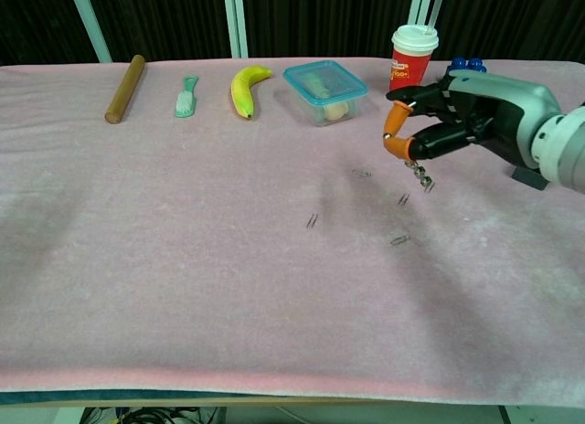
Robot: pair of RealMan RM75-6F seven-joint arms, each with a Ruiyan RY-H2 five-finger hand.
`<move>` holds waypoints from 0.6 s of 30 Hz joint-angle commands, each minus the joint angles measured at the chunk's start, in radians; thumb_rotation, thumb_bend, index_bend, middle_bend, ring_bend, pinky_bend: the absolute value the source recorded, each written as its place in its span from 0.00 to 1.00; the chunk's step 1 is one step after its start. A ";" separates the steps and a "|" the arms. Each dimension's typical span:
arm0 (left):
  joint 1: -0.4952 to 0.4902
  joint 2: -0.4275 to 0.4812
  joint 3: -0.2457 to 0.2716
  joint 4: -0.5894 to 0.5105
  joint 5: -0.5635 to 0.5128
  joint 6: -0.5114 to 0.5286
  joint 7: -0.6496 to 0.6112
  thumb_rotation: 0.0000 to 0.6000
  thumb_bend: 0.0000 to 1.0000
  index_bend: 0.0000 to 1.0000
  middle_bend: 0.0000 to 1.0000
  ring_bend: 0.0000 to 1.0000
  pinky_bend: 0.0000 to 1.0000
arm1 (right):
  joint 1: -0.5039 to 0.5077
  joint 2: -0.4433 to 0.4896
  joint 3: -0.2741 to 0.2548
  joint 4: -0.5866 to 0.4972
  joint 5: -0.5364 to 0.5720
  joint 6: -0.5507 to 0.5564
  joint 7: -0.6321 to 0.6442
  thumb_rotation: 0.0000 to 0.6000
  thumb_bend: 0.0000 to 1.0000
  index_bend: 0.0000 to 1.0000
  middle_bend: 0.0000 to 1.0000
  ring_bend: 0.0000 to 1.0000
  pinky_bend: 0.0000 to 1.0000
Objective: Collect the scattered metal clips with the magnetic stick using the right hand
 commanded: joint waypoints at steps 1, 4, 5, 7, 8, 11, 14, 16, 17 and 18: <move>0.000 0.000 0.000 0.000 0.000 0.000 0.000 1.00 0.42 0.07 0.07 0.00 0.00 | 0.041 -0.031 0.037 0.048 0.041 -0.058 0.064 1.00 0.36 0.60 0.00 0.00 0.17; 0.000 0.000 -0.001 0.000 -0.001 0.000 -0.001 1.00 0.42 0.07 0.07 0.00 0.00 | 0.053 -0.057 0.048 0.070 0.048 -0.072 0.115 1.00 0.36 0.60 0.00 0.00 0.17; 0.000 0.000 -0.001 -0.001 -0.001 0.000 -0.001 1.00 0.42 0.07 0.07 0.00 0.00 | 0.055 -0.065 0.048 0.076 0.043 -0.073 0.126 1.00 0.36 0.60 0.00 0.00 0.17; -0.001 0.000 -0.001 -0.001 -0.002 -0.001 -0.001 1.00 0.42 0.07 0.07 0.00 0.00 | 0.056 -0.082 0.048 0.089 0.030 -0.069 0.150 1.00 0.37 0.60 0.00 0.00 0.17; -0.001 0.000 -0.001 -0.001 -0.002 -0.001 -0.001 1.00 0.42 0.07 0.07 0.00 0.00 | 0.057 -0.091 0.048 0.096 0.022 -0.066 0.163 1.00 0.37 0.60 0.00 0.00 0.17; -0.001 0.000 -0.001 -0.001 -0.003 -0.002 -0.002 1.00 0.42 0.07 0.07 0.00 0.00 | 0.062 -0.123 0.046 0.126 -0.002 -0.055 0.194 1.00 0.37 0.60 0.00 0.00 0.17; -0.001 0.001 -0.001 -0.001 -0.003 -0.002 -0.002 1.00 0.42 0.07 0.07 0.00 0.00 | 0.068 -0.147 0.038 0.151 -0.018 -0.045 0.207 1.00 0.37 0.60 0.00 0.00 0.17; -0.001 0.001 -0.001 -0.001 -0.003 -0.002 -0.003 1.00 0.42 0.07 0.07 0.00 0.00 | 0.070 -0.163 0.030 0.165 -0.027 -0.040 0.218 1.00 0.37 0.60 0.00 0.00 0.17; -0.001 0.001 -0.001 0.000 -0.003 -0.002 -0.004 1.00 0.42 0.07 0.07 0.00 0.00 | 0.070 -0.168 0.026 0.170 -0.031 -0.038 0.221 1.00 0.37 0.60 0.00 0.00 0.17; -0.001 0.001 -0.001 0.000 -0.003 -0.003 -0.003 1.00 0.42 0.07 0.07 0.00 0.00 | 0.071 -0.173 0.023 0.176 -0.035 -0.035 0.222 1.00 0.37 0.60 0.00 0.00 0.17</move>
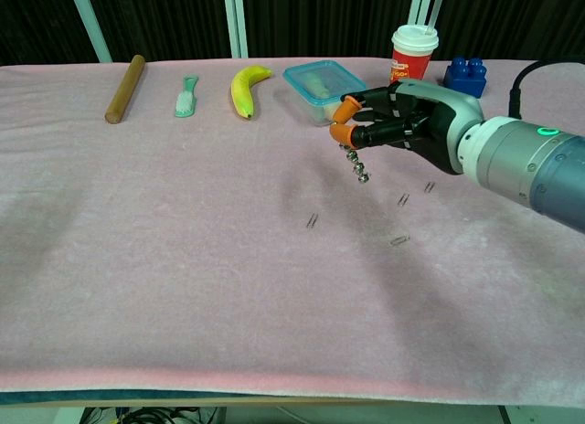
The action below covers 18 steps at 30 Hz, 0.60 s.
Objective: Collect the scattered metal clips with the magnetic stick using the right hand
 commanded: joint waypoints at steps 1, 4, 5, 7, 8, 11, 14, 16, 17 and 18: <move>0.000 0.000 0.000 0.000 0.000 0.000 0.000 1.00 0.42 0.07 0.07 0.00 0.00 | 0.003 -0.016 -0.014 0.020 -0.015 0.009 0.006 1.00 0.37 0.60 0.00 0.00 0.17; 0.000 0.001 0.000 0.000 0.000 0.000 -0.002 1.00 0.42 0.07 0.07 0.00 0.00 | 0.003 -0.023 -0.030 0.044 -0.029 0.016 0.004 1.00 0.37 0.60 0.00 0.00 0.17; 0.001 0.001 0.001 0.001 0.000 0.000 -0.003 1.00 0.42 0.07 0.07 0.00 0.00 | 0.001 -0.025 -0.035 0.051 -0.032 0.018 0.005 1.00 0.37 0.60 0.00 0.00 0.17; 0.000 0.001 0.000 0.001 0.000 0.000 -0.002 1.00 0.42 0.07 0.07 0.00 0.00 | -0.005 -0.025 -0.042 0.059 -0.035 0.020 0.015 1.00 0.37 0.60 0.00 0.00 0.17; 0.000 0.001 0.000 0.001 0.000 0.000 -0.002 1.00 0.42 0.07 0.07 0.00 0.00 | -0.008 -0.025 -0.045 0.061 -0.036 0.021 0.020 1.00 0.37 0.60 0.00 0.00 0.17; 0.000 0.000 0.000 0.001 0.000 -0.001 0.002 1.00 0.42 0.07 0.07 0.00 0.00 | -0.016 -0.028 -0.056 0.074 -0.042 0.023 0.039 1.00 0.37 0.60 0.00 0.00 0.17; 0.000 -0.002 -0.001 0.000 -0.001 0.000 0.006 1.00 0.42 0.07 0.07 0.00 0.00 | -0.020 -0.034 -0.060 0.088 -0.047 0.024 0.062 1.00 0.37 0.60 0.00 0.00 0.17; 0.001 -0.002 -0.001 0.000 -0.002 0.002 0.006 1.00 0.42 0.07 0.07 0.00 0.00 | -0.024 -0.040 -0.062 0.101 -0.055 0.025 0.082 1.00 0.37 0.60 0.00 0.00 0.17; 0.001 -0.002 -0.001 0.000 -0.002 0.002 0.006 1.00 0.42 0.07 0.07 0.00 0.00 | -0.025 -0.042 -0.063 0.107 -0.059 0.027 0.091 1.00 0.37 0.61 0.00 0.00 0.17; 0.001 -0.002 -0.001 0.000 -0.002 0.002 0.007 1.00 0.42 0.07 0.07 0.00 0.00 | -0.027 -0.045 -0.063 0.112 -0.064 0.030 0.100 1.00 0.37 0.61 0.00 0.00 0.17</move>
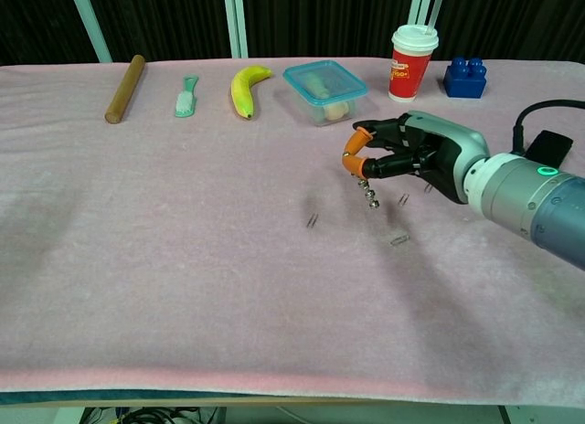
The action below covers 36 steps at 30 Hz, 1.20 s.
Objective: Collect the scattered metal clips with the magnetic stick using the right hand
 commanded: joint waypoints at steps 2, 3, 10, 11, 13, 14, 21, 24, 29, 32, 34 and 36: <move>0.000 0.000 0.000 0.000 -0.001 0.000 0.001 1.00 0.42 0.07 0.07 0.00 0.00 | -0.011 -0.014 -0.003 0.025 -0.024 0.017 0.038 1.00 0.37 0.62 0.00 0.00 0.17; 0.000 0.000 0.000 0.000 -0.001 0.000 0.001 1.00 0.42 0.07 0.07 0.00 0.00 | -0.014 -0.017 -0.004 0.031 -0.033 0.025 0.048 1.00 0.37 0.62 0.00 0.00 0.17; 0.000 -0.001 -0.001 0.001 -0.001 -0.001 0.003 1.00 0.42 0.07 0.07 0.00 0.00 | -0.044 -0.030 -0.031 0.082 -0.140 0.082 0.172 1.00 0.38 0.64 0.00 0.00 0.17; 0.000 -0.001 -0.001 0.001 -0.001 -0.001 0.003 1.00 0.42 0.07 0.07 0.00 0.00 | -0.047 -0.031 -0.037 0.093 -0.157 0.091 0.189 1.00 0.38 0.64 0.00 0.00 0.17; 0.000 -0.001 -0.001 0.000 -0.002 0.000 0.005 1.00 0.42 0.07 0.07 0.00 0.00 | -0.055 -0.035 -0.049 0.115 -0.187 0.109 0.222 1.00 0.39 0.64 0.00 0.00 0.17; 0.000 -0.002 -0.001 0.000 -0.002 0.000 0.006 1.00 0.42 0.07 0.07 0.00 0.00 | -0.057 -0.037 -0.055 0.125 -0.199 0.115 0.237 1.00 0.39 0.64 0.00 0.00 0.17; 0.002 -0.005 -0.003 0.000 -0.004 0.004 0.016 1.00 0.42 0.07 0.07 0.00 0.00 | -0.067 -0.058 -0.095 0.191 -0.244 0.133 0.302 1.00 0.39 0.65 0.00 0.00 0.17; 0.002 -0.006 -0.004 0.000 -0.005 0.006 0.018 1.00 0.42 0.07 0.07 0.00 0.00 | -0.065 -0.072 -0.107 0.215 -0.243 0.124 0.312 1.00 0.39 0.65 0.00 0.00 0.17; 0.002 -0.006 -0.004 0.000 -0.006 0.004 0.017 1.00 0.42 0.07 0.07 0.00 0.00 | -0.061 -0.090 -0.114 0.244 -0.246 0.120 0.320 1.00 0.39 0.65 0.00 0.00 0.17; 0.001 -0.006 -0.004 0.000 -0.006 0.002 0.017 1.00 0.42 0.07 0.07 0.00 0.00 | -0.057 -0.097 -0.119 0.258 -0.252 0.123 0.319 1.00 0.39 0.65 0.00 0.00 0.17; 0.001 -0.005 -0.004 -0.001 -0.006 0.002 0.018 1.00 0.42 0.07 0.07 0.00 0.00 | -0.057 -0.101 -0.121 0.267 -0.253 0.124 0.322 1.00 0.39 0.65 0.00 0.00 0.17; 0.001 -0.005 -0.004 0.000 -0.006 0.002 0.018 1.00 0.42 0.07 0.07 0.00 0.00 | -0.057 -0.103 -0.124 0.272 -0.255 0.124 0.326 1.00 0.39 0.65 0.00 0.00 0.17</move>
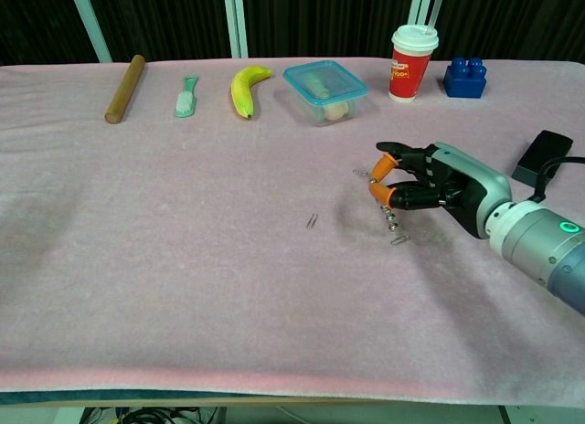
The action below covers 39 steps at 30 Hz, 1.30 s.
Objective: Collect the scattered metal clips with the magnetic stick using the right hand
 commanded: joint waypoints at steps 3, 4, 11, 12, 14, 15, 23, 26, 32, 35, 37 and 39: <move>0.000 0.000 0.000 0.001 0.000 0.000 0.001 1.00 0.42 0.07 0.07 0.00 0.00 | -0.001 -0.005 -0.006 0.012 -0.001 0.001 0.012 1.00 0.39 0.65 0.00 0.00 0.17; 0.000 0.000 0.000 0.000 0.000 0.000 0.001 1.00 0.42 0.07 0.07 0.00 0.00 | -0.001 -0.006 -0.006 0.015 0.000 0.000 0.014 1.00 0.39 0.65 0.00 0.00 0.17; 0.000 -0.001 -0.001 0.000 0.000 0.001 0.004 1.00 0.42 0.07 0.07 0.00 0.00 | 0.001 -0.010 -0.010 0.028 -0.006 0.004 0.024 1.00 0.39 0.65 0.00 0.00 0.17; 0.001 -0.001 -0.001 0.000 -0.001 0.001 0.004 1.00 0.42 0.07 0.07 0.00 0.00 | 0.001 -0.011 -0.012 0.031 -0.008 0.005 0.025 1.00 0.39 0.65 0.00 0.00 0.17; 0.001 -0.001 -0.001 0.000 -0.001 0.001 0.004 1.00 0.42 0.07 0.07 0.00 0.00 | 0.000 -0.011 -0.014 0.034 -0.009 0.005 0.028 1.00 0.39 0.65 0.00 0.00 0.17; 0.001 -0.001 -0.001 0.000 -0.001 0.002 0.004 1.00 0.42 0.07 0.07 0.00 0.00 | 0.000 -0.012 -0.014 0.037 -0.008 0.005 0.030 1.00 0.39 0.65 0.00 0.00 0.17; 0.001 -0.002 -0.001 0.001 0.000 0.003 0.005 1.00 0.42 0.07 0.08 0.00 0.00 | -0.006 -0.019 -0.022 0.059 -0.007 0.008 0.044 1.00 0.39 0.65 0.00 0.00 0.17; 0.001 -0.003 -0.001 0.001 0.000 0.003 0.007 1.00 0.42 0.07 0.08 0.00 0.00 | -0.006 -0.020 -0.024 0.064 -0.007 0.007 0.047 1.00 0.39 0.65 0.00 0.00 0.17; 0.002 -0.004 -0.002 0.001 -0.001 0.004 0.009 1.00 0.42 0.07 0.08 0.00 0.00 | -0.007 -0.021 -0.027 0.066 -0.012 0.010 0.057 1.00 0.39 0.65 0.00 0.00 0.17; 0.002 -0.004 -0.002 0.001 0.000 0.004 0.009 1.00 0.42 0.07 0.07 0.00 0.00 | -0.004 -0.017 -0.021 0.062 -0.016 0.018 0.060 1.00 0.39 0.65 0.00 0.00 0.17; 0.001 -0.003 -0.002 0.000 -0.001 0.004 0.008 1.00 0.42 0.07 0.08 0.00 0.00 | -0.001 -0.011 -0.016 0.053 -0.021 0.024 0.056 1.00 0.39 0.65 0.00 0.00 0.17; 0.001 -0.003 -0.002 0.001 -0.001 0.003 0.008 1.00 0.42 0.07 0.08 0.00 0.00 | 0.004 -0.004 -0.011 0.040 -0.025 0.029 0.046 1.00 0.39 0.65 0.00 0.00 0.17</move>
